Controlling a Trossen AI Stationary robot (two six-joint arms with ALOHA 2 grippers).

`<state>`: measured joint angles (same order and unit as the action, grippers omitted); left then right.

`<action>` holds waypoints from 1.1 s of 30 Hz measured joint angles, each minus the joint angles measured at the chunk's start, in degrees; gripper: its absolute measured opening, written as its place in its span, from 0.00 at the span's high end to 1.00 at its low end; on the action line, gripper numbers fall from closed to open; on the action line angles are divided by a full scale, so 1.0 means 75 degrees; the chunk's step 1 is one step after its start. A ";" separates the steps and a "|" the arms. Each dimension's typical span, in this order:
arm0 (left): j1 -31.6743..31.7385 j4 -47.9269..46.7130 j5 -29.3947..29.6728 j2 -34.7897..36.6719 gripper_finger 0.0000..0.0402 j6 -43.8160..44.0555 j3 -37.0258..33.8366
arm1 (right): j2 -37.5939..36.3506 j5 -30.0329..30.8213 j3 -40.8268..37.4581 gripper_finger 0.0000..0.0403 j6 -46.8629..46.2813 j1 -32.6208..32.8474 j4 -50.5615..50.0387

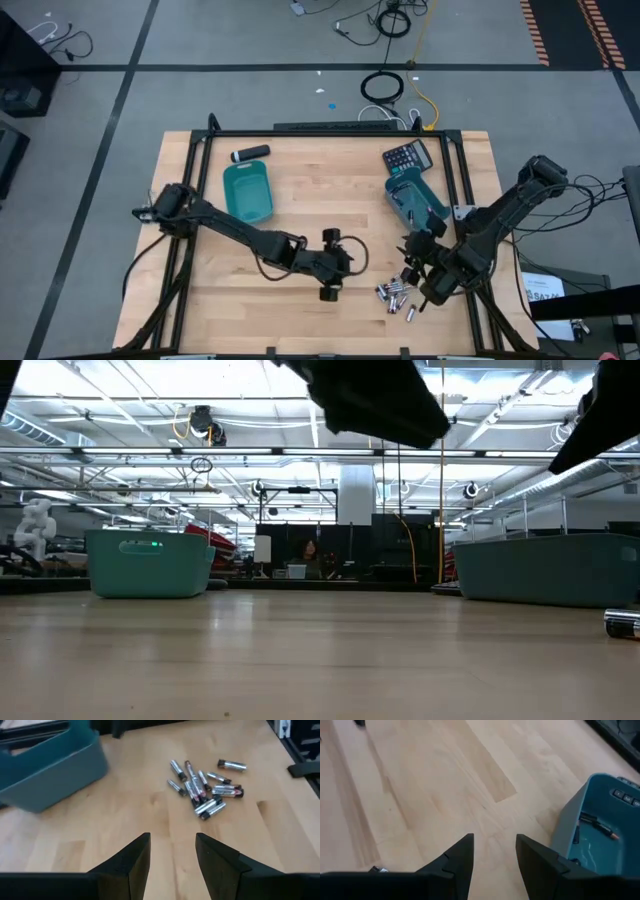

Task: Sort batteries
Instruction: Put the black battery into the dark blue bin, then move the green bin to the center of the table

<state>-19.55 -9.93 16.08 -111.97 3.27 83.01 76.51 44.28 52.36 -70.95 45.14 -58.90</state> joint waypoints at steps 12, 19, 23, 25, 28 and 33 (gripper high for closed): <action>0.0199 -0.0683 -0.1608 -0.1736 0.58 -0.1040 0.2027 | -0.0018 0.0100 0.0000 0.66 0.0243 0.0132 -0.0285; 0.0206 -0.0770 -0.2175 -0.2508 0.58 -0.1580 0.2726 | -0.0579 -0.0113 0.0000 0.66 -0.0376 0.0494 -0.0917; 0.0204 -0.0457 -0.2181 -0.2744 0.58 -0.1907 0.2922 | -0.1124 -0.0102 0.0006 0.66 -0.0687 0.0570 -0.1042; 0.0204 -0.0327 -0.2192 -0.2884 0.58 -0.1965 0.3059 | -0.1334 -0.0098 0.0006 0.66 -0.0655 0.0570 -0.1030; 0.0235 -0.0331 -0.2523 -0.3145 0.58 -0.1971 0.3313 | -0.1515 -0.0089 0.0006 0.66 -0.0533 0.0570 -0.0976; 0.0287 -0.0433 -0.2752 -0.3451 0.58 -0.2146 0.3585 | -0.1623 -0.0085 0.0006 0.66 -0.0497 0.0567 -0.0931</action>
<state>-17.40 -13.17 -4.56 -137.86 -12.82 109.89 64.34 43.64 52.40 -74.67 49.39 -65.89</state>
